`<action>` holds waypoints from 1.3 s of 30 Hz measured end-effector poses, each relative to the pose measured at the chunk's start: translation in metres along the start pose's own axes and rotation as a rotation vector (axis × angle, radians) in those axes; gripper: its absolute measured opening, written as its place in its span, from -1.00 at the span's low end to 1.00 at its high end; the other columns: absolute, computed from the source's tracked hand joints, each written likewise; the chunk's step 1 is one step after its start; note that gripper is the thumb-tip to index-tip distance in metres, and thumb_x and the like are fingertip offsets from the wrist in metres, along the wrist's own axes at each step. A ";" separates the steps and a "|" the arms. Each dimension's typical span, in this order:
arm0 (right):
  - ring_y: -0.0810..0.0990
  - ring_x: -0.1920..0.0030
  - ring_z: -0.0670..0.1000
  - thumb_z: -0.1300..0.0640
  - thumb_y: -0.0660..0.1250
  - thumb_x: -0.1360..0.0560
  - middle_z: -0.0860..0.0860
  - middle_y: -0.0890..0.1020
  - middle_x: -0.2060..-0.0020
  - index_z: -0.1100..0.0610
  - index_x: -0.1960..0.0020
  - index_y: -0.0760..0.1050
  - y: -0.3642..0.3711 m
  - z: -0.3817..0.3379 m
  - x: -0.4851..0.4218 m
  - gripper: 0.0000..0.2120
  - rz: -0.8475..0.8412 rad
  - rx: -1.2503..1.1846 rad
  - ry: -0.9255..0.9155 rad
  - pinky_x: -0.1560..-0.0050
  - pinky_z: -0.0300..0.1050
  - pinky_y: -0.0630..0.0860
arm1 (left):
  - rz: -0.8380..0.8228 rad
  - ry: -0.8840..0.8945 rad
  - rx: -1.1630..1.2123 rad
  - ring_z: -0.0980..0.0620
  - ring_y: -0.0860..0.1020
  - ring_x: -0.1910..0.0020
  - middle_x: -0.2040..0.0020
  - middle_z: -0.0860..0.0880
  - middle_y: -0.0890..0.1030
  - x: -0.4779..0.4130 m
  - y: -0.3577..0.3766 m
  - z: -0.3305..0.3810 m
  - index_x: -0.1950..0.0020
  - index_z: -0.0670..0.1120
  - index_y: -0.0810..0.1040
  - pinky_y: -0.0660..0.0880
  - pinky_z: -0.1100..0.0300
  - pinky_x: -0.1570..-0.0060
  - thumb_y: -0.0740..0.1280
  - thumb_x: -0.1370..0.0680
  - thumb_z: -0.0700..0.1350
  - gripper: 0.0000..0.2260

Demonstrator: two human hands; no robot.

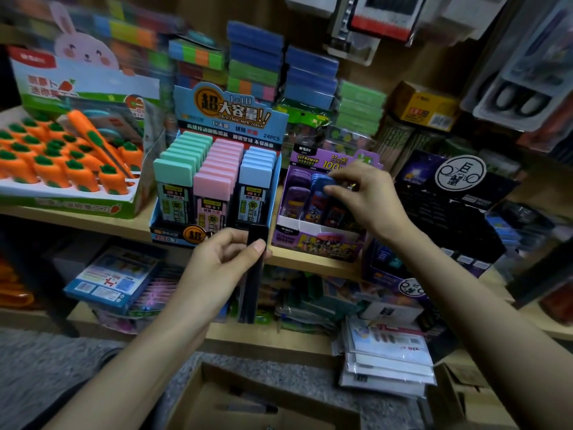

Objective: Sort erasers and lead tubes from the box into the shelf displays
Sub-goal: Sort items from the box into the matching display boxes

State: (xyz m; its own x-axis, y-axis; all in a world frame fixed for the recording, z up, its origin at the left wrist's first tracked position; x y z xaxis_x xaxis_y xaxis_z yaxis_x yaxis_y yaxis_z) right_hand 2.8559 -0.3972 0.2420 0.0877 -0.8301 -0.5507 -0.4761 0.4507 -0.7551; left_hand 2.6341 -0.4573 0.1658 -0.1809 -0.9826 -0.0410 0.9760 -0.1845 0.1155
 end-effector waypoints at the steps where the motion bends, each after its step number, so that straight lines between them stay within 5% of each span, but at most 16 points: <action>1: 0.51 0.04 0.09 0.18 0.42 -0.45 0.15 0.57 0.06 0.26 -0.08 0.61 0.003 -0.002 0.002 -0.76 -0.028 0.085 -0.043 0.00 -0.10 0.42 | -0.001 -0.001 -0.006 0.17 0.64 0.09 0.13 0.04 0.71 0.000 0.001 0.000 -0.01 -0.07 0.55 0.50 0.14 -0.04 0.30 -0.53 -0.12 -0.90; 4: 0.48 0.07 0.25 0.19 0.40 -0.46 0.25 0.53 0.09 0.31 -0.04 0.60 0.012 -0.008 0.011 -0.78 -0.024 0.359 -0.218 0.11 0.12 0.44 | -0.003 -0.006 -0.023 0.18 0.64 0.07 0.13 0.06 0.71 0.000 0.002 0.000 -0.07 -0.07 0.54 0.49 0.05 -0.13 0.31 -0.52 -0.08 -0.84; 10: 0.48 0.01 0.24 0.13 0.33 -0.51 0.22 0.53 -0.02 0.24 -0.21 0.52 0.009 -0.018 0.025 -0.69 -0.023 0.523 -0.236 0.08 0.08 0.40 | 0.000 0.010 0.014 0.13 0.64 0.05 0.11 0.01 0.71 0.001 0.008 0.001 -0.01 -0.04 0.55 0.49 0.06 -0.11 0.33 -0.51 -0.08 -0.89; 14: 0.52 0.01 0.03 0.03 0.23 -0.57 0.02 0.58 0.07 0.12 -0.13 0.56 0.015 -0.040 0.064 -0.75 -0.205 -0.149 -0.026 -0.01 -0.04 0.45 | 0.000 0.012 0.098 0.04 0.66 0.09 0.14 -0.06 0.70 0.000 0.017 0.000 0.04 -0.09 0.53 0.57 0.12 0.02 0.30 -0.53 -0.13 -0.95; 19: 0.64 0.11 0.08 -0.16 0.08 -0.55 0.14 0.67 0.14 0.18 -0.17 0.52 0.041 -0.057 0.120 -0.52 -0.511 -1.024 0.520 0.06 -0.07 0.57 | -0.060 0.019 0.292 0.08 0.65 0.23 0.19 -0.03 0.70 0.001 0.036 0.005 0.08 -0.07 0.48 0.56 0.20 0.29 0.31 -0.46 -0.10 -0.91; 23: 0.55 0.29 -0.01 -0.16 0.18 -0.49 0.05 0.57 0.32 0.18 -0.10 0.51 0.043 -0.057 0.137 -0.57 -0.479 -1.376 0.735 0.19 -0.16 0.44 | -0.101 0.080 0.228 0.06 0.64 0.17 0.14 -0.03 0.70 0.004 0.045 0.006 0.06 -0.02 0.59 0.58 0.24 0.20 0.34 -0.40 -0.02 -0.83; 26: 0.48 0.34 -0.10 -0.12 0.27 -0.47 -0.06 0.51 0.38 0.16 0.00 0.56 0.032 -0.046 0.142 -0.64 -0.299 -1.243 0.736 0.32 -0.27 0.42 | -0.070 0.176 0.027 0.21 0.62 0.08 0.12 0.15 0.69 0.006 0.047 0.007 0.13 0.20 0.65 0.53 0.33 0.06 0.34 -0.37 0.10 -0.86; 30: 0.47 0.38 -0.14 0.07 0.34 -0.50 -0.12 0.52 0.44 0.19 0.05 0.51 0.021 -0.040 0.150 -0.83 -0.168 -0.971 0.641 0.36 -0.35 0.40 | -0.098 0.123 0.016 0.17 0.63 0.10 0.14 0.08 0.70 0.008 0.059 -0.004 0.07 0.01 0.64 0.53 0.30 0.11 0.37 -0.44 -0.03 -0.88; 34: 0.45 0.28 -0.07 0.08 0.35 -0.50 -0.01 0.50 0.32 0.14 0.12 0.50 0.009 -0.032 0.154 -0.88 -0.156 -0.730 0.564 0.25 -0.23 0.42 | -0.145 0.128 -0.011 0.22 0.63 0.13 0.17 0.06 0.70 0.009 0.075 -0.008 0.03 0.01 0.61 0.50 0.42 0.21 0.32 -0.52 -0.24 -0.84; 37: 0.57 0.13 0.03 0.13 0.33 -0.52 0.12 0.59 0.16 0.08 0.01 0.53 -0.012 -0.020 0.149 -0.93 -0.080 -0.745 0.547 0.00 -0.03 0.55 | -0.252 0.234 -0.189 0.26 0.59 0.05 0.05 0.08 0.66 0.012 0.091 -0.005 -0.04 0.05 0.57 0.49 0.41 0.05 0.30 -0.54 -0.25 -0.79; 39: 0.59 0.12 0.06 0.19 0.33 -0.51 0.17 0.61 0.12 0.07 -0.01 0.54 -0.028 -0.014 0.145 -0.91 -0.054 -0.699 0.493 0.01 0.03 0.56 | -0.318 0.277 -0.292 0.20 0.58 -0.03 -0.02 0.06 0.64 0.015 0.103 -0.007 -0.12 0.05 0.56 0.50 0.32 -0.05 0.30 -0.55 -0.22 -0.77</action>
State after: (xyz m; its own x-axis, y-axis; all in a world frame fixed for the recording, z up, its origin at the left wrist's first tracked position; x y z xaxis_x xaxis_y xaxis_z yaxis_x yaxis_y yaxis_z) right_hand 2.8696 -0.5346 0.1879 -0.1873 -0.9656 -0.1806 -0.9267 0.2347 -0.2936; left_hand 2.7327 -0.4910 0.1697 -0.4743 -0.8293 -0.2955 0.8781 -0.4216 -0.2261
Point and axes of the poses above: each hand's wrist, its own x-axis away from the middle knuckle, its own y-axis out of the palm, z = x × y, the point moved 3 cm from there along -x, towards the middle knuckle
